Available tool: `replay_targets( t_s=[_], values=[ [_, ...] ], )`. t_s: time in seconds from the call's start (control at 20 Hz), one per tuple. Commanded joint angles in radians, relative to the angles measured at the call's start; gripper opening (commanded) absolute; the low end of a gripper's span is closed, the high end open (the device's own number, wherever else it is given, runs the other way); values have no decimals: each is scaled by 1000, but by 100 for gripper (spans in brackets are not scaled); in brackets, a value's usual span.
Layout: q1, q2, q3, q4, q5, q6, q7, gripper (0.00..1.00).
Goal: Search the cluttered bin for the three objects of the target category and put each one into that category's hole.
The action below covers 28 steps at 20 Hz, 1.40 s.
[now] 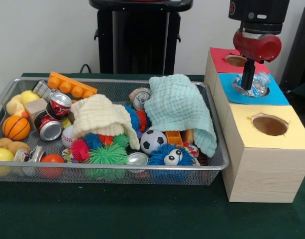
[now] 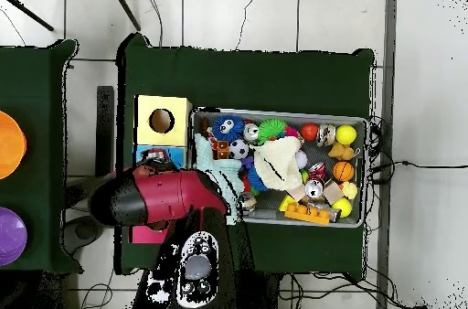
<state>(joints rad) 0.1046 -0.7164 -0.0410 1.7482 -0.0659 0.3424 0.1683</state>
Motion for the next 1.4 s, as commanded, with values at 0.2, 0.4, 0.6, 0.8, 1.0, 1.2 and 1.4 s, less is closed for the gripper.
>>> replay_targets(
  t_s=[0.2,0.4,0.6,0.8,1.0,1.2,1.4],
  values=[
    [9,41,10,-36,56,-57,362,0],
    [27,26,-20,-44,57,-49,362,0],
    [48,14,-38,-48,68,-16,365,0],
    [56,8,-31,-35,86,14,363,0],
    [56,14,-13,-11,101,-1,363,0],
    [59,28,-7,3,110,-35,365,0],
    [68,44,-14,2,116,-45,367,0]
  ],
)
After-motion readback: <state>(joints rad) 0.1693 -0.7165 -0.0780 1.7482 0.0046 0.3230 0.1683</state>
